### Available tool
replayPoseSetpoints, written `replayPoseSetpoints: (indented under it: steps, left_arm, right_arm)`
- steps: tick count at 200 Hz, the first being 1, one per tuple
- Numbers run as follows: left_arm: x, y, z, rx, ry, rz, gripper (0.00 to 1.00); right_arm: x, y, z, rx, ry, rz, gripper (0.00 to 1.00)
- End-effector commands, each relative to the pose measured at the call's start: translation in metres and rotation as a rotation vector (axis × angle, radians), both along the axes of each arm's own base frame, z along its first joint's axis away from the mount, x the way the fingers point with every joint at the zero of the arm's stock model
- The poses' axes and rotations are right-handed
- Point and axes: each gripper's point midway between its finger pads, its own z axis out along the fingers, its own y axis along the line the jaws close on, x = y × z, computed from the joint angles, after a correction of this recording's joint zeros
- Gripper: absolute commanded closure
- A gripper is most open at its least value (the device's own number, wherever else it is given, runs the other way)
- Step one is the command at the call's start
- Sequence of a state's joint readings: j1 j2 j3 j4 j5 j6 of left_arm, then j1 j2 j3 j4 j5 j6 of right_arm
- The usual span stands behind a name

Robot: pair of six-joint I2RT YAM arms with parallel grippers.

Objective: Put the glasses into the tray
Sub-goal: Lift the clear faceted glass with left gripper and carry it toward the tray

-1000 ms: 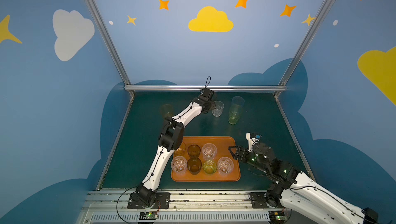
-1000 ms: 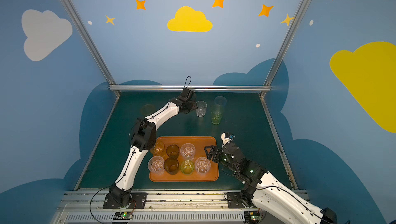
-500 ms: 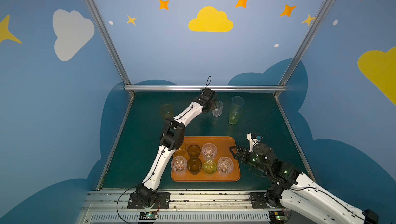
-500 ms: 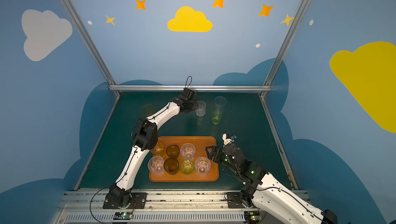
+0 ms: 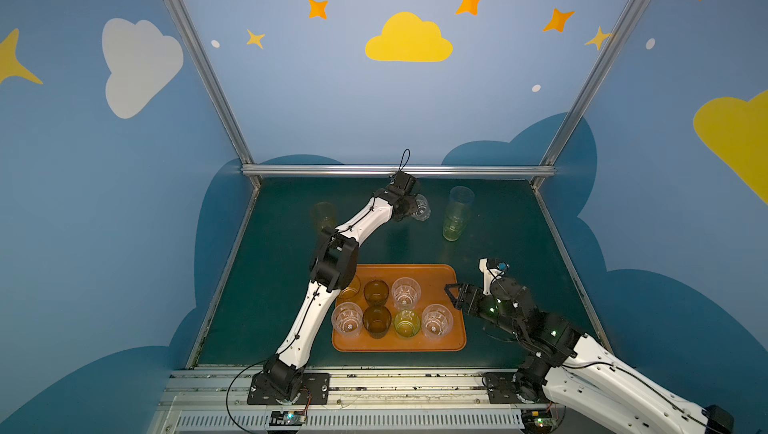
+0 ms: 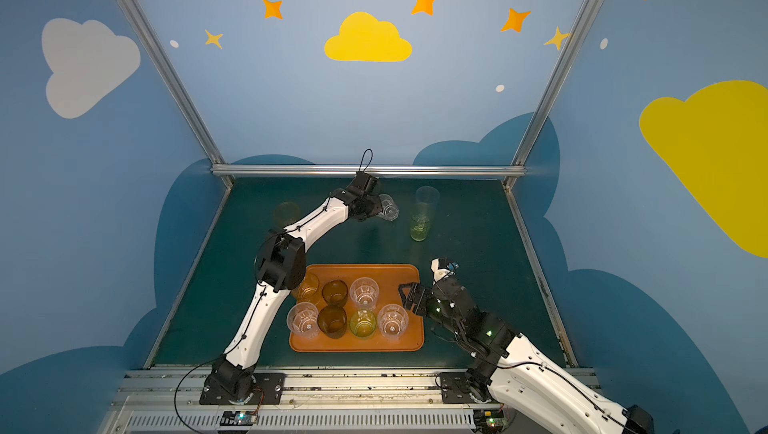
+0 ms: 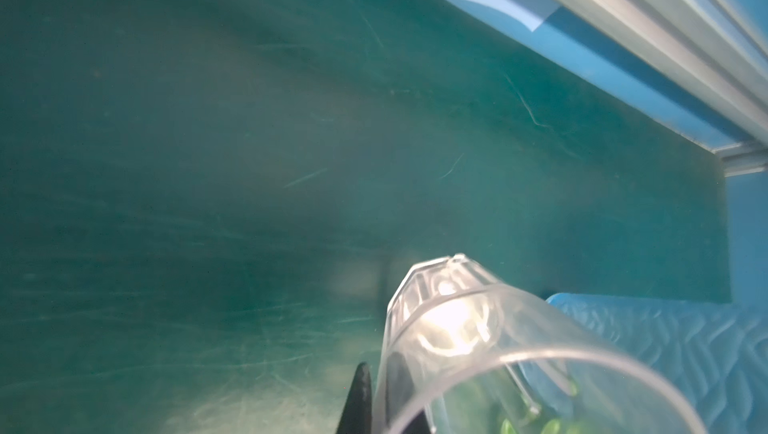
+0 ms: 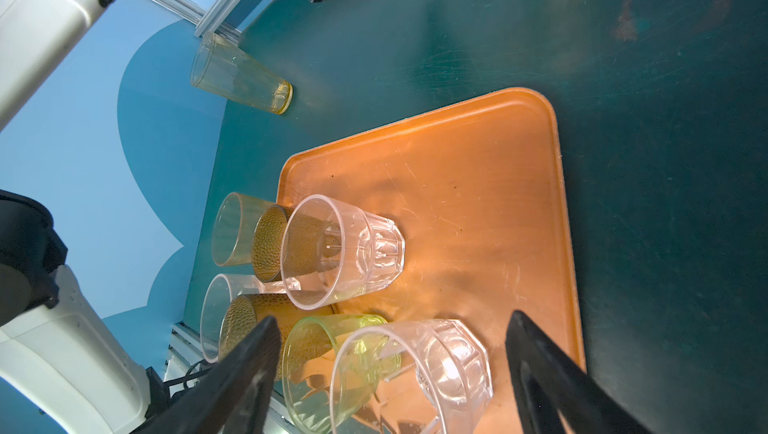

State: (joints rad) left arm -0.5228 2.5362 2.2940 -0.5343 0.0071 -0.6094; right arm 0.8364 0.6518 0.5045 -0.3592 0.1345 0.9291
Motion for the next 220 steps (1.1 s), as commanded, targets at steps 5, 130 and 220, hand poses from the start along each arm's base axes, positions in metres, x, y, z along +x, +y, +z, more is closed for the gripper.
replayPoseSetpoints:
  steps: [5,130,220]
  left_arm:
    - [-0.001,0.007,0.018,0.019,-0.02,-0.002,0.96]
    - [-0.058,0.031,0.124,-0.033,-0.215,-0.037,0.96]
    - [-0.168,0.044,0.167,0.008,-0.283,-0.125,0.96]
  right_arm:
    - [0.001,-0.003,-0.004,-0.007,0.009,-0.016,0.16]
    - [0.005,-0.005,0.001,-0.036,0.007,-0.03,0.16]
    - [0.014,-0.015,0.03,-0.093,-0.049,-0.044,0.16]
